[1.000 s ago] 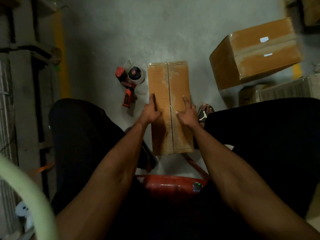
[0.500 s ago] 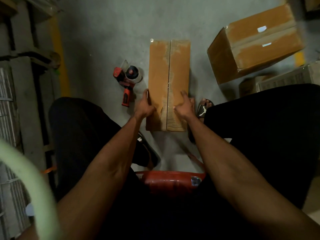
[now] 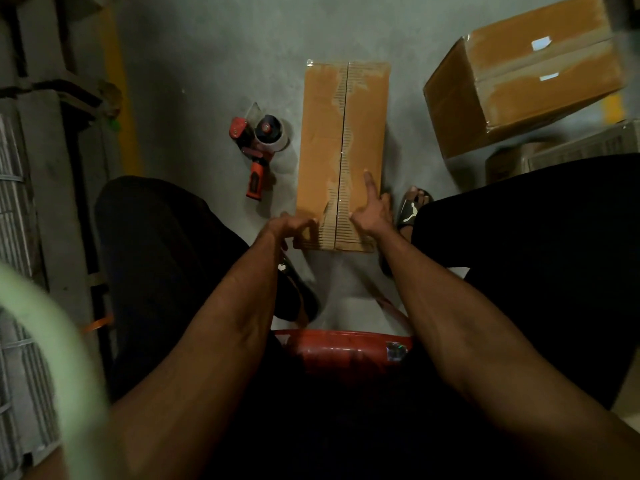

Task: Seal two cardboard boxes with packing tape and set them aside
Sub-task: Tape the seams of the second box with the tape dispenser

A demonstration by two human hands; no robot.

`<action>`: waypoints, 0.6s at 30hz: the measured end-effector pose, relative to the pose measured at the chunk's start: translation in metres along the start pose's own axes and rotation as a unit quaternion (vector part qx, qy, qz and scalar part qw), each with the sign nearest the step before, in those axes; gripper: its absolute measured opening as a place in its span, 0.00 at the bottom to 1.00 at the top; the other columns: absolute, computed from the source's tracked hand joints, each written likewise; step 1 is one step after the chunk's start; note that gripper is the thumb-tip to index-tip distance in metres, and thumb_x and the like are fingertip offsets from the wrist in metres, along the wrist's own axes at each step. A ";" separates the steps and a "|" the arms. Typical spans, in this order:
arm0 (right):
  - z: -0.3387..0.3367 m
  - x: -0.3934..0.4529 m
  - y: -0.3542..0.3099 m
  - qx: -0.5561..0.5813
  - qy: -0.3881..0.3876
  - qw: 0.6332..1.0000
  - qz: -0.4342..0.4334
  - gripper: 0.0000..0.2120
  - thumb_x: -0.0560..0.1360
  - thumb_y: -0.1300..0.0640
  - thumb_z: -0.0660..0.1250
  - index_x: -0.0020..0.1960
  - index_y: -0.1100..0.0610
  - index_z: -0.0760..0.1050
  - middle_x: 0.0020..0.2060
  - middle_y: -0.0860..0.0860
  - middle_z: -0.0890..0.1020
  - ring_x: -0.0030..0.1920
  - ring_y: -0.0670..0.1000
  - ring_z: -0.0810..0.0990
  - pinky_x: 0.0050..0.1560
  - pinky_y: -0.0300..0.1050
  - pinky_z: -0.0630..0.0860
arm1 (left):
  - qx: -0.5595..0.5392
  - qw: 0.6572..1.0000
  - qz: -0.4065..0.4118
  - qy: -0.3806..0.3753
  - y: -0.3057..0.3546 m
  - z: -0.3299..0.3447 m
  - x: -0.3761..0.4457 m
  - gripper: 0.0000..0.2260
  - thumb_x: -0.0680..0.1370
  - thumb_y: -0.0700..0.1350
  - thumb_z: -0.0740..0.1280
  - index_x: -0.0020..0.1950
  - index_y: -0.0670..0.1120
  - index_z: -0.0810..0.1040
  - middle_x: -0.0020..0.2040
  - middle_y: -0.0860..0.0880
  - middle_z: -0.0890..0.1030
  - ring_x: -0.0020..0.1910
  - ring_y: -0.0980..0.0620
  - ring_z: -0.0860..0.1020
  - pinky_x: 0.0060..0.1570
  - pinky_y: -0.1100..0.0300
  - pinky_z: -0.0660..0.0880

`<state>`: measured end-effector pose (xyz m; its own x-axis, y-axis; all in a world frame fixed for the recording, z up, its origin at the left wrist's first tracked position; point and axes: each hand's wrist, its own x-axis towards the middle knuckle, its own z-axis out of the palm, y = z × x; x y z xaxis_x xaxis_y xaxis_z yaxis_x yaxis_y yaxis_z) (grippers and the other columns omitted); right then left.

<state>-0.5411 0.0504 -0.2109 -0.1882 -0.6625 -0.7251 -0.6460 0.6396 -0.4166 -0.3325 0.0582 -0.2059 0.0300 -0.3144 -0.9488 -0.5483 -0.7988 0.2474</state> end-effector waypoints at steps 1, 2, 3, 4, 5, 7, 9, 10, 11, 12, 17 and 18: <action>0.000 -0.001 0.000 -0.001 -0.004 1.000 0.004 0.50 0.75 0.57 0.71 0.79 0.31 0.39 0.77 0.64 0.57 0.72 0.69 0.66 0.72 0.63 0.67 | -0.047 0.999 -0.013 -0.014 -0.010 0.000 0.003 0.34 0.71 0.68 0.73 0.70 0.49 0.73 0.58 0.40 0.82 0.43 0.44 0.85 0.36 0.50 0.81; 0.001 0.000 0.001 -0.005 -0.005 1.000 0.006 0.51 0.75 0.56 0.71 0.78 0.30 0.38 0.76 0.64 0.58 0.72 0.69 0.66 0.71 0.63 0.67 | -0.060 0.998 -0.024 -0.022 -0.014 0.000 0.007 0.32 0.70 0.68 0.74 0.65 0.49 0.75 0.54 0.40 0.84 0.41 0.44 0.86 0.36 0.49 0.82; 0.001 0.001 0.002 -0.007 -0.006 1.000 0.009 0.52 0.74 0.55 0.72 0.78 0.30 0.37 0.75 0.65 0.59 0.72 0.69 0.67 0.71 0.63 0.67 | -0.047 0.998 -0.023 -0.029 -0.009 0.000 0.012 0.29 0.72 0.66 0.74 0.63 0.48 0.75 0.52 0.40 0.83 0.41 0.42 0.86 0.37 0.48 0.83; 0.000 0.002 0.003 -0.006 -0.008 1.000 0.014 0.52 0.74 0.55 0.72 0.78 0.29 0.37 0.74 0.65 0.60 0.71 0.69 0.67 0.71 0.63 0.68 | -0.028 0.998 -0.017 -0.044 -0.001 -0.001 0.009 0.24 0.75 0.61 0.73 0.61 0.46 0.74 0.51 0.40 0.81 0.43 0.41 0.85 0.37 0.49 0.83; 0.000 0.003 0.004 -0.002 -0.007 1.000 0.019 0.52 0.74 0.55 0.72 0.78 0.29 0.37 0.73 0.65 0.61 0.71 0.69 0.67 0.71 0.62 0.68 | -0.016 0.999 -0.007 -0.049 0.007 0.000 0.005 0.20 0.78 0.57 0.71 0.60 0.44 0.74 0.50 0.40 0.80 0.44 0.42 0.83 0.35 0.50 0.82; 0.003 0.004 0.004 0.013 -0.001 1.000 0.023 0.50 0.75 0.56 0.71 0.78 0.29 0.39 0.71 0.64 0.66 0.69 0.67 0.70 0.70 0.60 0.69 | -0.026 0.999 0.015 -0.026 0.020 -0.002 0.001 0.14 0.81 0.51 0.69 0.59 0.43 0.76 0.48 0.40 0.78 0.42 0.43 0.81 0.34 0.52 0.81; 0.008 0.004 -0.002 0.039 0.009 0.999 0.022 0.48 0.74 0.54 0.70 0.79 0.29 0.41 0.69 0.62 0.70 0.66 0.64 0.73 0.69 0.56 0.71 | -0.069 0.997 0.026 0.034 0.020 -0.009 0.008 0.11 0.80 0.49 0.70 0.58 0.45 0.77 0.48 0.40 0.79 0.41 0.44 0.80 0.37 0.56 0.79; 0.011 0.005 -0.008 0.055 0.011 0.998 0.024 0.48 0.73 0.53 0.70 0.79 0.30 0.41 0.69 0.61 0.72 0.66 0.63 0.74 0.69 0.54 0.72 | -0.102 0.991 0.032 0.081 0.019 -0.014 0.013 0.15 0.77 0.52 0.73 0.59 0.46 0.76 0.50 0.41 0.81 0.44 0.43 0.81 0.40 0.55 0.80; 0.013 0.005 -0.014 0.074 0.009 0.997 0.028 0.49 0.73 0.52 0.71 0.79 0.30 0.42 0.70 0.62 0.71 0.66 0.63 0.74 0.69 0.52 0.72 | -0.143 0.980 0.040 0.134 0.021 -0.019 0.019 0.25 0.72 0.54 0.79 0.62 0.44 0.77 0.54 0.42 0.83 0.50 0.43 0.83 0.46 0.52 0.82; 0.015 0.006 -0.019 0.102 0.000 0.994 0.039 0.49 0.73 0.52 0.73 0.79 0.30 0.42 0.72 0.63 0.68 0.67 0.63 0.74 0.67 0.52 0.74 | -0.192 0.963 0.062 0.177 0.025 -0.022 0.018 0.32 0.67 0.53 0.82 0.66 0.42 0.75 0.58 0.43 0.83 0.54 0.44 0.83 0.52 0.50 0.81; 0.026 0.006 -0.032 0.227 -0.060 0.970 0.058 0.50 0.74 0.56 0.74 0.76 0.25 0.44 0.67 0.58 0.75 0.50 0.57 0.85 0.34 0.48 0.84 | -0.097 0.955 0.108 0.258 0.044 -0.021 -0.002 0.58 0.66 0.51 0.83 0.83 0.47 0.46 0.78 0.34 0.61 0.77 0.37 0.62 0.74 0.46 0.62; 0.027 0.006 -0.033 0.215 -0.064 0.973 0.055 0.49 0.74 0.58 0.72 0.76 0.25 0.44 0.65 0.57 0.77 0.49 0.56 0.84 0.33 0.47 0.84 | 0.005 0.963 0.098 0.252 0.045 -0.018 0.001 0.66 0.62 0.58 0.83 0.83 0.52 0.37 0.80 0.29 0.49 0.80 0.31 0.51 0.77 0.39 0.54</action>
<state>-0.5006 0.0362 -0.2161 -0.1272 -0.5440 -0.8294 -0.2521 0.8265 -0.5034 -0.3422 0.0132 -0.1920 0.3253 -0.6694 -0.6679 -0.5920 -0.6949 0.4082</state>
